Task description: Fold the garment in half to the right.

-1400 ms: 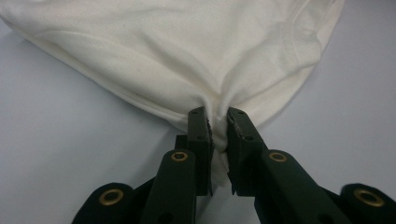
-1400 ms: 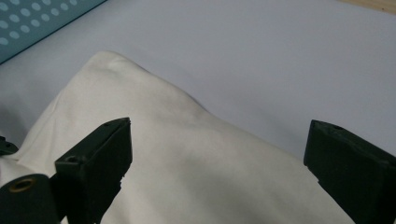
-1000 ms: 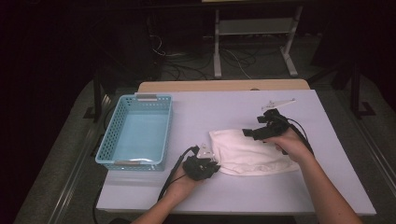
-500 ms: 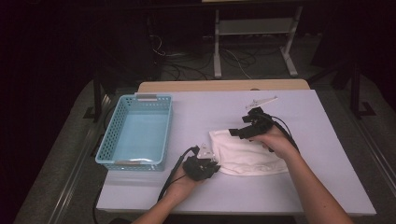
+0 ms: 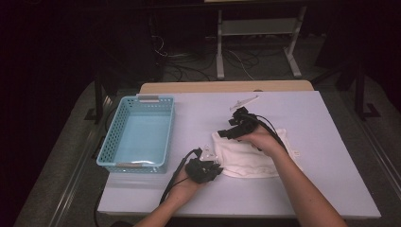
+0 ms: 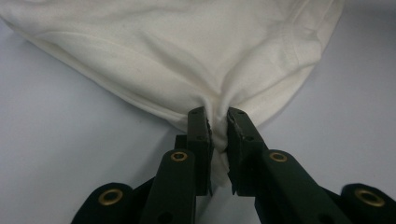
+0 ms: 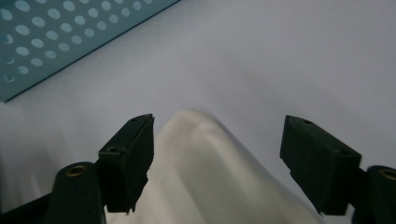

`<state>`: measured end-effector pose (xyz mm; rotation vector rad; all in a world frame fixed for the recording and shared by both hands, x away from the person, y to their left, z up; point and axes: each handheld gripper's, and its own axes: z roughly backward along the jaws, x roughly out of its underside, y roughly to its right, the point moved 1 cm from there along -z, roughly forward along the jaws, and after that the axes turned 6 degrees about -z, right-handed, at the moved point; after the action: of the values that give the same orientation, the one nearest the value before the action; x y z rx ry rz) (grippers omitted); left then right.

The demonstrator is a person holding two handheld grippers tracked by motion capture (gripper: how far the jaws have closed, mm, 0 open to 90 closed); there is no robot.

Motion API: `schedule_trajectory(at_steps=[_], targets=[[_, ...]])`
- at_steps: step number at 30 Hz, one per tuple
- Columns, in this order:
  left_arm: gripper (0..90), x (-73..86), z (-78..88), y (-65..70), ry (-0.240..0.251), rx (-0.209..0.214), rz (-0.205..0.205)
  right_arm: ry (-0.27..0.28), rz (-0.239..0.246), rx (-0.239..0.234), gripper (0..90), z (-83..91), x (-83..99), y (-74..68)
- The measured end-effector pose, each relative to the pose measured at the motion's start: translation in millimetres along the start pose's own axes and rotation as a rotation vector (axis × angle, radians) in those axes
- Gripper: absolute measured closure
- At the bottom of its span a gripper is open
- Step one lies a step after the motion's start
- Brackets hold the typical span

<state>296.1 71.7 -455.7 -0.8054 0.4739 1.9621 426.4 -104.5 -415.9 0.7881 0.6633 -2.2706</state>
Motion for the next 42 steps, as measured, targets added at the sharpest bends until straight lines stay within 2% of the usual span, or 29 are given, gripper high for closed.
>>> schedule_trajectory(at_steps=[3,13,20,24,30,37,42], targets=[[79.3,-0.1,0.0,0.3,0.0,-0.002,-0.001,-0.023,-0.009,-0.015,32.1,-8.8,-5.1,-3.4],[79.3,-0.1,0.0,0.6,-0.001,-0.003,-0.002,-0.098,0.007,-0.028,45.6,-34.9,-15.4,-12.1],[79.3,-0.1,0.1,0.9,-0.002,-0.006,-0.002,-0.176,0.031,0.0,52.1,-48.3,-15.3,-13.2],[79.4,0.0,0.1,0.8,-0.002,-0.007,-0.002,-0.208,0.047,0.024,56.0,-52.5,-13.3,-10.9],[79.4,0.1,0.1,0.7,0.0,-0.006,0.007,-0.223,0.05,0.03,68.8,-54.4,-13.6,-8.8],[79.4,0.3,0.2,0.6,0.001,-0.004,0.014,-0.245,0.087,0.015,81.5,-57.1,-15.7,-11.7],[79.7,0.0,0.3,1.0,0.002,-0.007,0.019,-0.263,0.102,0.018,84.8,-58.5,-18.6,-13.4]])
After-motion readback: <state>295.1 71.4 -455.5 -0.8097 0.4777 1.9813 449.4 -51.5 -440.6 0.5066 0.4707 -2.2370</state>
